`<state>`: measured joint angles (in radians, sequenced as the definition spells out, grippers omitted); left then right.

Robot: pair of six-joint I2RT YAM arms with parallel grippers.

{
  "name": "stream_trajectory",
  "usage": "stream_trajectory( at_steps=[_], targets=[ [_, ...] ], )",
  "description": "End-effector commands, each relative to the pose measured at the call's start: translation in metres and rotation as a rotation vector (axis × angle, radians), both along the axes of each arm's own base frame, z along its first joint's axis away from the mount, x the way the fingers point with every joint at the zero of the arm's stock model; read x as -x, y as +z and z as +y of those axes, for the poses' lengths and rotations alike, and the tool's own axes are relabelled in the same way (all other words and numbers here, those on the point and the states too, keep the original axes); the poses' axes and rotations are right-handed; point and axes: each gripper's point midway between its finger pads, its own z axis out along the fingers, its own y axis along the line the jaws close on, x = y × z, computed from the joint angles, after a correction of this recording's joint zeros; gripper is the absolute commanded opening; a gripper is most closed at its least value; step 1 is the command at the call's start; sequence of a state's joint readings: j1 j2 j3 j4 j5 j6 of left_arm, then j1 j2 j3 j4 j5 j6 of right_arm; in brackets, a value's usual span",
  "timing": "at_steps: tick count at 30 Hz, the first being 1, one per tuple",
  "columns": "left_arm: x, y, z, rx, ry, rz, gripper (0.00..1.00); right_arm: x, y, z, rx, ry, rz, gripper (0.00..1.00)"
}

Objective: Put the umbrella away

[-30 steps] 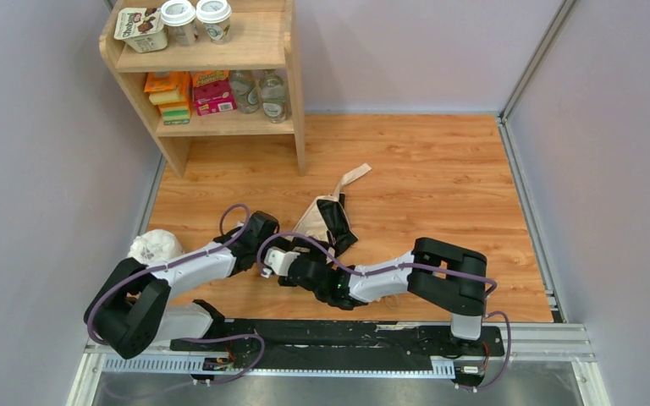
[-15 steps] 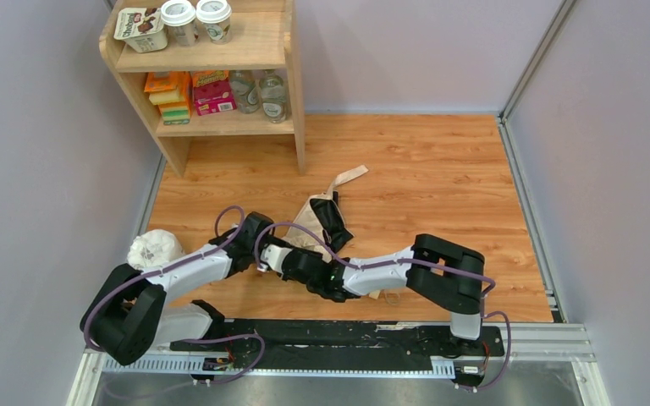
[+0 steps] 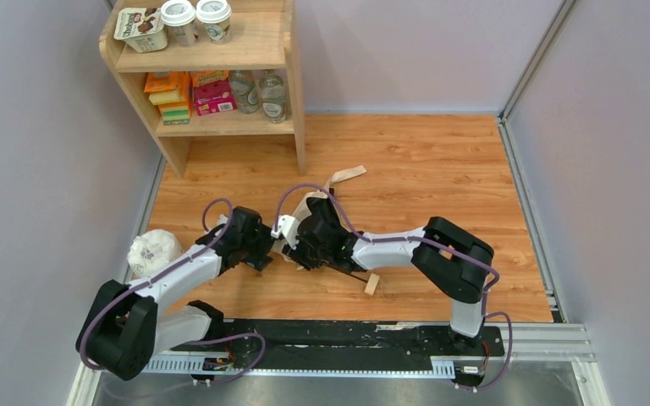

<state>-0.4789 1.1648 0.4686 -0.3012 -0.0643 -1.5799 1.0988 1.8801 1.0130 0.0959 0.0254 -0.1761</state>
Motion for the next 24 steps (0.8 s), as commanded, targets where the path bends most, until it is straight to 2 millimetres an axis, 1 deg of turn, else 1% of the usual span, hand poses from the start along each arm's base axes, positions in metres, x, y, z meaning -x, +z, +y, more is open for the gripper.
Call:
stream_trajectory(
  at_steps=[1,2,3,4,6,7,8,10,12,13,14,16,20,24],
  targets=[
    [-0.006,0.017,0.028,-0.078,-0.029,-0.060,0.74,0.051,-0.090,-0.087,0.235,-0.096,0.441,0.00],
    [-0.009,0.027,0.029,-0.057,-0.024,-0.097,0.75,0.051,-0.089,-0.087,0.213,-0.104,0.478,0.00],
    [-0.011,0.031,0.031,-0.042,-0.027,-0.118,0.74,0.048,-0.089,-0.086,0.190,-0.107,0.504,0.00],
    [-0.014,0.040,0.031,-0.025,-0.027,-0.152,0.75,0.048,-0.087,-0.086,0.167,-0.131,0.561,0.00],
    [-0.015,0.051,0.032,-0.002,-0.030,-0.187,0.75,0.048,-0.084,-0.083,0.126,-0.137,0.658,0.00],
    [-0.013,0.057,0.027,0.027,-0.041,-0.198,0.75,0.046,-0.083,-0.082,0.101,-0.147,0.707,0.00],
    [-0.012,0.059,0.025,0.042,-0.046,-0.198,0.75,0.046,-0.082,-0.081,0.081,-0.151,0.761,0.00],
    [-0.010,0.063,0.016,0.094,-0.070,-0.201,0.75,0.041,-0.083,-0.080,0.057,-0.172,0.857,0.00],
    [-0.009,0.065,0.007,0.143,-0.088,-0.194,0.76,0.034,-0.082,-0.076,0.027,-0.195,0.959,0.00],
    [-0.008,0.062,0.003,0.167,-0.093,-0.180,0.76,0.032,-0.082,-0.075,0.010,-0.202,1.001,0.00],
    [-0.011,0.065,0.000,0.184,-0.094,-0.196,0.76,0.027,-0.083,-0.073,-0.009,-0.211,1.039,0.00],
    [-0.014,0.062,-0.001,0.189,-0.086,-0.183,0.76,0.020,-0.087,-0.073,-0.028,-0.232,1.087,0.00],
    [-0.022,0.057,-0.001,0.172,-0.072,-0.173,0.77,0.005,-0.090,-0.076,-0.042,-0.291,1.142,0.00],
    [-0.023,0.051,-0.007,0.165,-0.081,-0.152,0.77,0.002,-0.088,-0.077,-0.058,-0.300,1.166,0.00]
  ],
)
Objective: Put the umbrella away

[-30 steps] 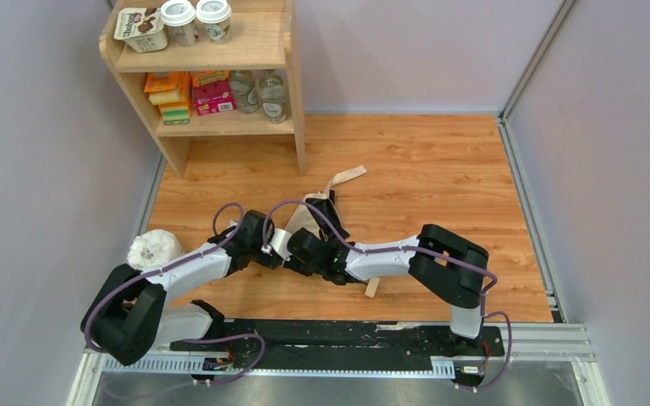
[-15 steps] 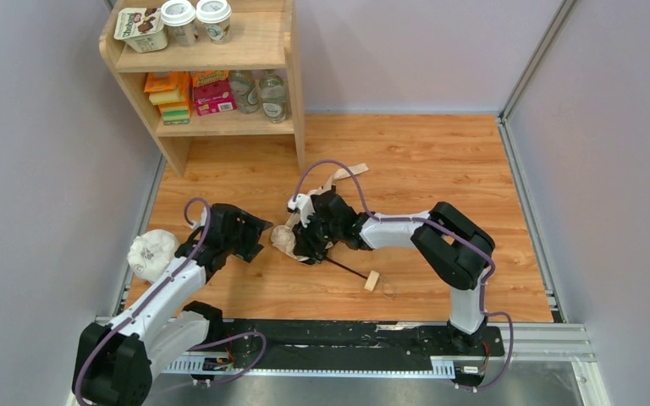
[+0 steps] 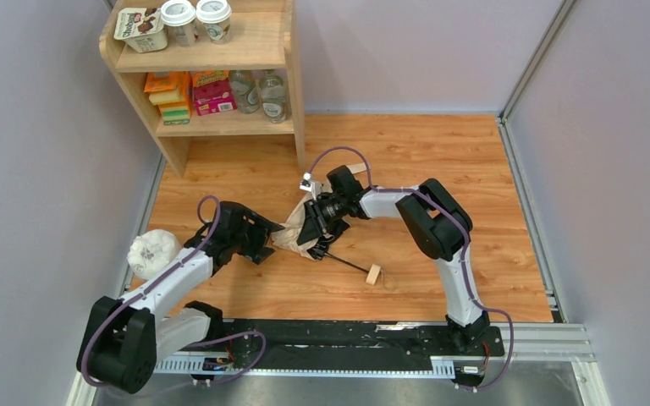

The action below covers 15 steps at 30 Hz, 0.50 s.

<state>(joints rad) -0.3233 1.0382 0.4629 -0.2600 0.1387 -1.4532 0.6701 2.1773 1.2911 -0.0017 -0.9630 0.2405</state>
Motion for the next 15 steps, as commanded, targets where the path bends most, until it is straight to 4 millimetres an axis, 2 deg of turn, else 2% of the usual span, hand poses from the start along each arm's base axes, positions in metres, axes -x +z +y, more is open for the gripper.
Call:
stream_trajectory(
  at_steps=[1,6,7,15],
  targets=[
    [-0.012,0.010,-0.015,0.022,-0.014,-0.048,0.77,0.041,-0.097,-0.067,0.384,-0.099,0.288,0.00],
    [-0.011,-0.010,-0.029,-0.007,-0.029,-0.007,0.77,0.039,-0.103,-0.067,0.368,-0.110,0.327,0.00],
    [-0.015,-0.009,-0.030,-0.007,-0.024,-0.029,0.77,0.039,-0.103,-0.066,0.364,-0.110,0.331,0.00],
    [-0.029,-0.029,-0.014,-0.157,0.030,-0.073,0.78,0.038,-0.102,-0.064,0.355,-0.102,0.321,0.00]
  ],
)
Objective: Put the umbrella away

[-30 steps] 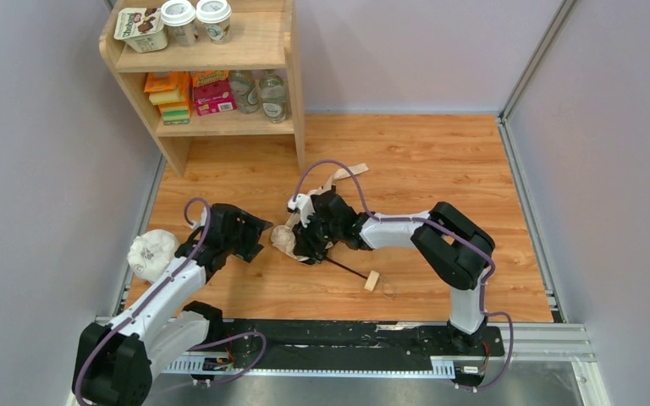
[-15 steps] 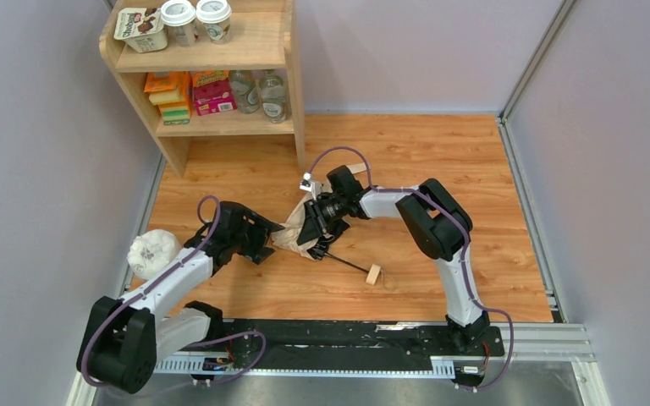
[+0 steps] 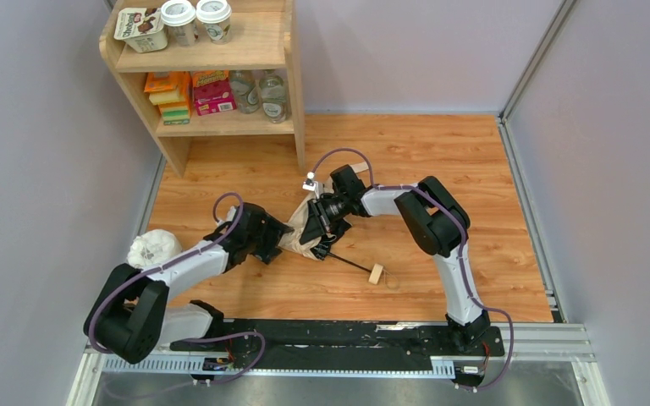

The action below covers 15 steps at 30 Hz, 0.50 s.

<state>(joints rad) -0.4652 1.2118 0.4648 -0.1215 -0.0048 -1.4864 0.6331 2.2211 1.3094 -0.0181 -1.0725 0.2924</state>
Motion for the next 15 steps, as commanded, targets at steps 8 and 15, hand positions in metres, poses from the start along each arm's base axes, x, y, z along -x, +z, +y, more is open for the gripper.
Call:
stream_trajectory(
  at_steps=[8,15],
  targets=[
    [-0.026,-0.029,0.001,-0.092,0.049,-0.034,0.78,0.038,-0.101,-0.054,0.406,-0.072,0.169,0.00],
    [0.021,-0.065,0.018,-0.210,-0.007,0.191,0.26,0.037,-0.093,-0.048,0.431,-0.043,0.087,0.00]
  ],
)
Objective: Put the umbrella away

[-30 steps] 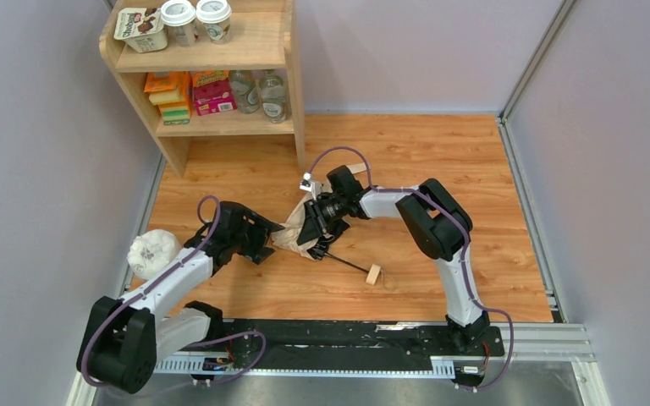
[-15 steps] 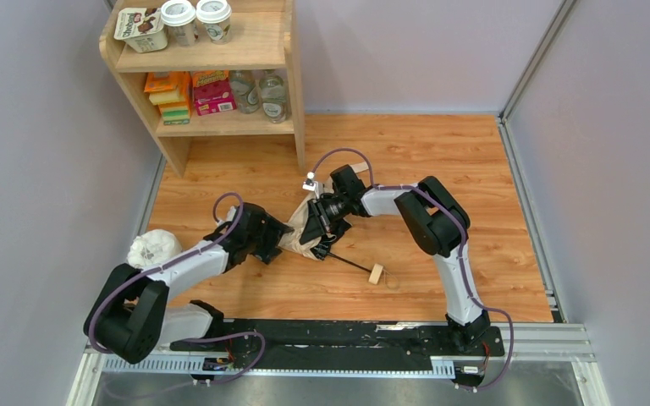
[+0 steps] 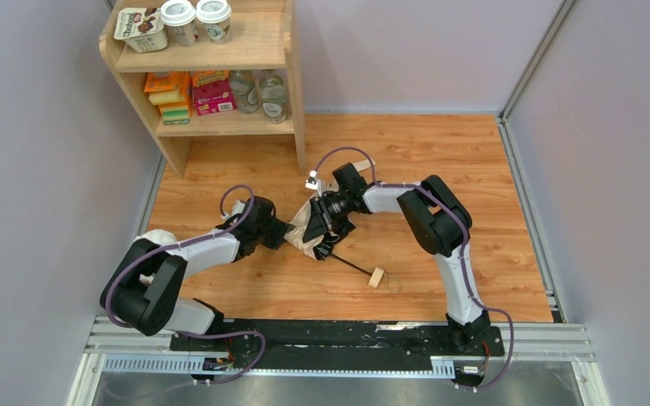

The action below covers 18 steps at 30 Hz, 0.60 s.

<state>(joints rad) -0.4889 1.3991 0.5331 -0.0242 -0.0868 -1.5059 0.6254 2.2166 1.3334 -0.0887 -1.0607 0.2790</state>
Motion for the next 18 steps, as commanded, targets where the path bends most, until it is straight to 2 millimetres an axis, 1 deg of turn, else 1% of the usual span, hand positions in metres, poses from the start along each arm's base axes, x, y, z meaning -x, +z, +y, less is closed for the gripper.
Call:
stream_trajectory(
  at_steps=[1,2,3,5,6,8,10,11,12,13,14,16,17,18],
  targets=[
    [0.054,-0.050,0.027,-0.157,-0.047,0.214,0.23,0.040,-0.093,-0.043,0.405,-0.023,0.055,0.00],
    [0.058,-0.052,0.029,-0.165,-0.053,0.226,0.18,0.040,-0.090,-0.041,0.403,-0.019,0.039,0.00],
    [0.063,-0.056,0.031,-0.173,-0.055,0.246,0.09,0.038,-0.088,-0.039,0.402,-0.021,0.022,0.00],
    [0.071,-0.059,0.031,-0.175,-0.077,0.272,0.01,0.034,-0.078,-0.036,0.414,-0.030,-0.033,0.01],
    [0.075,-0.060,0.032,-0.176,-0.083,0.287,0.00,0.028,-0.071,-0.036,0.424,-0.049,-0.070,0.06],
    [0.081,-0.061,0.032,-0.171,-0.091,0.308,0.00,0.019,-0.049,-0.032,0.421,-0.078,-0.129,0.20],
    [0.087,-0.063,0.036,-0.177,-0.085,0.327,0.00,0.008,-0.021,-0.029,0.412,-0.118,-0.206,0.42],
    [0.090,-0.062,0.037,-0.178,-0.081,0.335,0.00,0.003,-0.005,-0.029,0.402,-0.130,-0.247,0.48],
    [0.092,-0.062,0.038,-0.173,-0.073,0.340,0.00,0.000,0.013,-0.026,0.387,-0.138,-0.302,0.57],
    [0.096,-0.062,0.040,-0.174,-0.071,0.356,0.00,-0.007,0.031,-0.027,0.380,-0.170,-0.370,0.78],
    [0.097,-0.060,0.039,-0.167,-0.066,0.360,0.00,-0.011,0.046,-0.028,0.377,-0.201,-0.436,0.85],
    [0.102,-0.057,0.041,-0.175,-0.072,0.378,0.00,-0.013,0.068,-0.030,0.354,-0.232,-0.561,0.98],
    [0.103,-0.055,0.041,-0.179,-0.072,0.385,0.00,-0.010,0.076,-0.031,0.340,-0.240,-0.641,1.00],
    [0.106,-0.053,0.043,-0.183,-0.061,0.398,0.00,-0.009,0.083,-0.029,0.326,-0.248,-0.736,1.00]
  ],
)
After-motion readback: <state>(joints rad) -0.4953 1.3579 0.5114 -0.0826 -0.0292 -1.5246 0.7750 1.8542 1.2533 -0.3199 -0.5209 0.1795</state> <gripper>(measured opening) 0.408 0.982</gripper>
